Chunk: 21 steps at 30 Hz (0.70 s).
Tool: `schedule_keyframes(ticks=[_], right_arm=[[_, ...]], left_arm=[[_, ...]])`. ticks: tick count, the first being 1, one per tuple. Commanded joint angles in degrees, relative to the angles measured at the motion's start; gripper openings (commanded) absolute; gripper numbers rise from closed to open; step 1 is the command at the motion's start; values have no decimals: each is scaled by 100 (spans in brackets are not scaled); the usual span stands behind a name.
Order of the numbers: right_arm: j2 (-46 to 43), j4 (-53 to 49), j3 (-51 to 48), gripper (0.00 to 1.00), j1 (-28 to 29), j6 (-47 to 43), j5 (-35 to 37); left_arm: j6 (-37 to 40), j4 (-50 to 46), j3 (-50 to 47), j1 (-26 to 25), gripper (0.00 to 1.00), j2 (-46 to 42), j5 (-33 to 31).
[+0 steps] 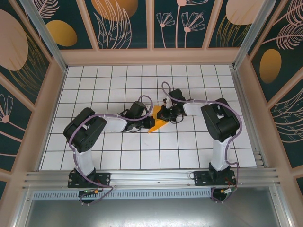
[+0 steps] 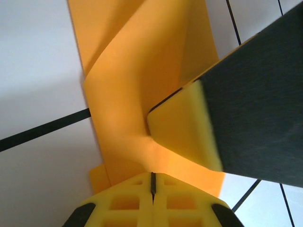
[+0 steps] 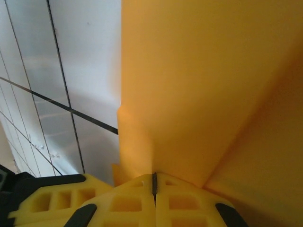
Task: Fold a paper plane with a square sheet of paper (pick it up from the middle)
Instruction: Fourth fold the wing at the center of the table.
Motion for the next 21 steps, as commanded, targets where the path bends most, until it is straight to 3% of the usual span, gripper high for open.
schedule_keyframes(ticks=[1, 10, 21], right_arm=[[177, -14, 159, 5, -149, -278, -40], [267, 1, 252, 6, -602, -384, 161], [-311, 597, -69, 7, -511, -367, -227]], left_arm=[[285, -901, -138, 84, 0, 122, -106], [776, -1126, -245, 232, 0, -23, 99], [869, -1210, -233, 328, 0, -61, 210]])
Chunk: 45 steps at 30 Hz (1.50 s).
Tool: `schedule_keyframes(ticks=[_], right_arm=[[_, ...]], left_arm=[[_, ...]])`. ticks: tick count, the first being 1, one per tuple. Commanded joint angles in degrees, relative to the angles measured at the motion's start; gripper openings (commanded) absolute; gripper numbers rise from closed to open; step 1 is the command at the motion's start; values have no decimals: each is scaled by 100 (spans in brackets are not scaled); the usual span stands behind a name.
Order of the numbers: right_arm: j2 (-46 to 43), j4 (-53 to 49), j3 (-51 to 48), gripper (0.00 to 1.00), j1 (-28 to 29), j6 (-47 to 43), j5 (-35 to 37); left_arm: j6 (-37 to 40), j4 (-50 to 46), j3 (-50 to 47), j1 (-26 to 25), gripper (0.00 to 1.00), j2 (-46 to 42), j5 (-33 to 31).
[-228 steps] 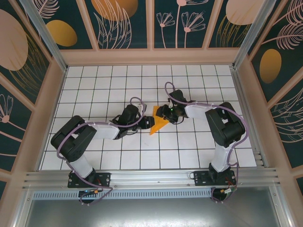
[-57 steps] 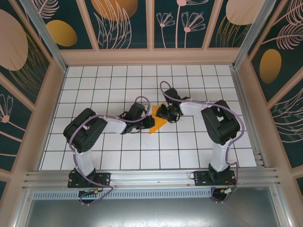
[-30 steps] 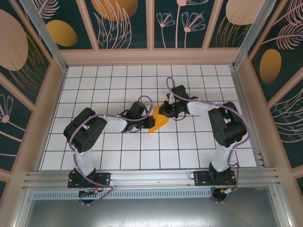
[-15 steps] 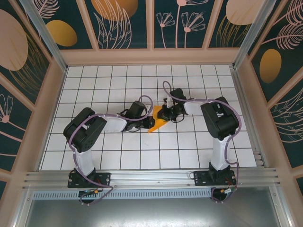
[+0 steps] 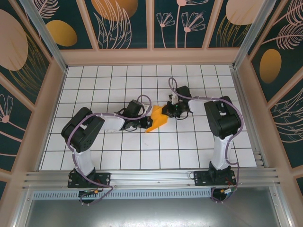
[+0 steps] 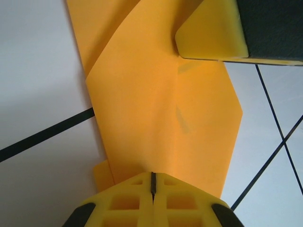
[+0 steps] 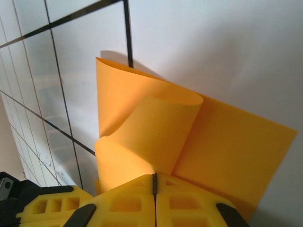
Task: Fold a paper plane with a square sheet of paper (pick it up from the middle)
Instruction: Fourth fold the wing at the center of the table.
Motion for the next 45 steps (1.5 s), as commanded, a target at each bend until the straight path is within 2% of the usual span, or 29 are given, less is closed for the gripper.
schedule_keyframes(ticks=[1, 7, 12, 15, 22, 26, 30, 34, 41, 45], right_arm=[[-397, 408, -152, 7, 133, -122, -81], [-61, 285, 19, 7, 456, -170, -74], [271, 161, 265, 6, 374, -258, -48], [405, 96, 406, 6, 131, -312, 94], [677, 128, 723, 6, -836, -33, 397], [456, 69, 871, 6, -989, -38, 438], [-145, 288, 466, 6, -923, 50, 368], [-633, 516, -112, 6, -602, 246, 260], [-494, 850, -418, 5, 223, 753, 28], [-217, 1025, -364, 4, 498, 842, -80]], left_arm=[[166, -938, -186, 80, 0, 50, -110], [170, -944, -170, 80, 0, 75, -126], [230, -1035, -152, 81, 0, 78, -137], [276, -1106, -144, 81, 0, 95, -159], [288, -1122, -142, 83, 0, 124, -145], [286, -1120, -103, 83, 0, 116, -144], [264, -1069, -100, 81, 0, 104, -135], [253, -1014, -76, 85, 0, 112, -138], [230, -937, -81, 81, 0, 8, -132], [156, -831, -103, 85, 0, -2, -36]])
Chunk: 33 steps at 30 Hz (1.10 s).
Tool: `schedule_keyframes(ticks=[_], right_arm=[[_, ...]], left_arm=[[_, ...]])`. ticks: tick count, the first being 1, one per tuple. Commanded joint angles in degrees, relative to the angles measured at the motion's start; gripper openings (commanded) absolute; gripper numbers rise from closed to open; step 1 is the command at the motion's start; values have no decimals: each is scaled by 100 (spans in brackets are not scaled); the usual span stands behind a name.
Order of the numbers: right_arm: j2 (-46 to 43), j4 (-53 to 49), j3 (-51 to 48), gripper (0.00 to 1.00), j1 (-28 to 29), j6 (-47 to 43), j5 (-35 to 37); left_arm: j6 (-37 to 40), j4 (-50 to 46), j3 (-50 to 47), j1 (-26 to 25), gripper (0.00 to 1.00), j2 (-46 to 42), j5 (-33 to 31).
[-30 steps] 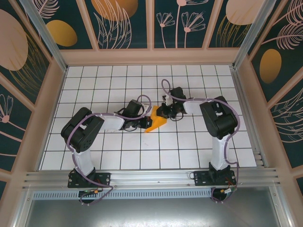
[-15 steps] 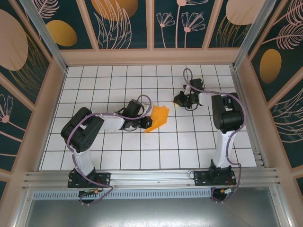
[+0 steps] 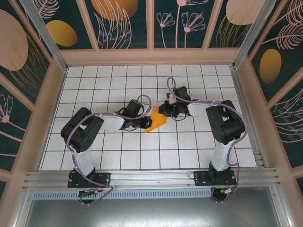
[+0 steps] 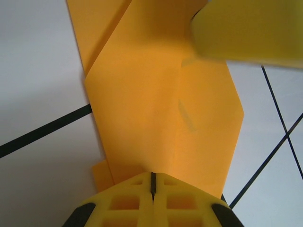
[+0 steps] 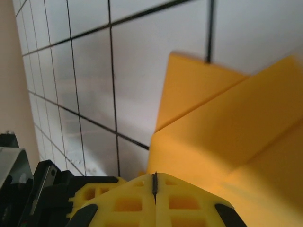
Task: Fold a paper plane with a square sheet of paper (pick it up from the middle)
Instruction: Fourth fold the wing at the center of the table.
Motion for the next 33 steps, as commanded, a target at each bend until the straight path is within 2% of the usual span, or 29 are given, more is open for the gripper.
schedule_keyframes(ticks=[1, 8, 14, 18, 22, 25, 31, 33], right_arm=[[279, 313, 5, 4, 108, 228, -147], [562, 129, -1, 4, 147, 284, 19], [779, -327, 10, 4, 145, 205, 373], [840, -446, -24, 4, 149, 187, 473], [874, -521, -60, 4, 145, 161, 513], [891, -582, -70, 4, 145, 143, 541], [939, -656, -24, 4, 146, 125, 526], [958, -660, -8, 4, 151, 118, 529]], left_arm=[[-3, -612, -156, 55, 0, 38, -43], [-101, -547, -103, 53, 0, -61, 80], [-494, -404, -91, 55, 0, -395, 176], [-951, -318, -149, 53, 12, -778, 115], [-1484, -491, -274, 52, 26, -1266, -393], [-1732, -582, -382, 53, 34, -1298, -496], [-1927, -238, -518, 53, 38, -1060, 222], [-1893, -240, -522, 53, 39, -977, 286]])
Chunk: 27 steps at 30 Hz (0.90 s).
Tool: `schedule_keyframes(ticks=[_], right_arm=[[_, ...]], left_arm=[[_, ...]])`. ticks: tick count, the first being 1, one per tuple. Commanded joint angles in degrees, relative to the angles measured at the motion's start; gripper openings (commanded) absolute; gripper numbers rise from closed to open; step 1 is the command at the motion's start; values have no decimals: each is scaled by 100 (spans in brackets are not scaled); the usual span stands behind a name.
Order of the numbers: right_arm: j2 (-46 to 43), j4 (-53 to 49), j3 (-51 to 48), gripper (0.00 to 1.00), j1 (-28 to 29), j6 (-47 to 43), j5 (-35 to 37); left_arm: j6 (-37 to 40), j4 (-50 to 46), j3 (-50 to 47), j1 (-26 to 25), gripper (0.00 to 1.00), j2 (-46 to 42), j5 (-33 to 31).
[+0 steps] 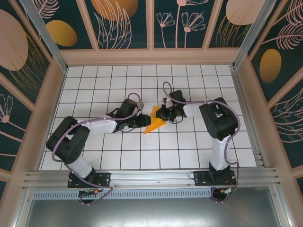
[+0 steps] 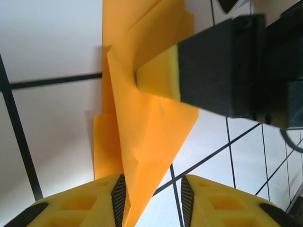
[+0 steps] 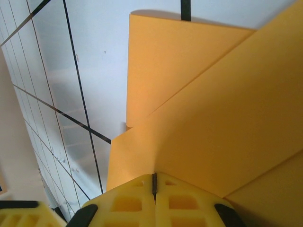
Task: Fold a paper plane with a square sheet of paper (pick it up from the middle)
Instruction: Fourth fold the wing at the center of the table.
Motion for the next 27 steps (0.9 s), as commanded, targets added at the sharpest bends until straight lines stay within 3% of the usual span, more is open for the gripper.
schedule_keyframes(ticks=[1, 17, 21, 27], right_arm=[[450, -656, -82, 4, 14, -107, 570], [513, -740, -56, 4, 12, -107, 636], [525, -766, -64, 4, 16, -113, 654], [552, -765, -73, 4, 14, -115, 645]], left_arm=[[-134, 66, -45, 26, 39, 203, 315], [-162, -108, -156, 26, 12, 711, 349], [-245, -95, -300, 28, 11, 708, 365], [-250, -75, -292, 26, 22, 504, 366]])
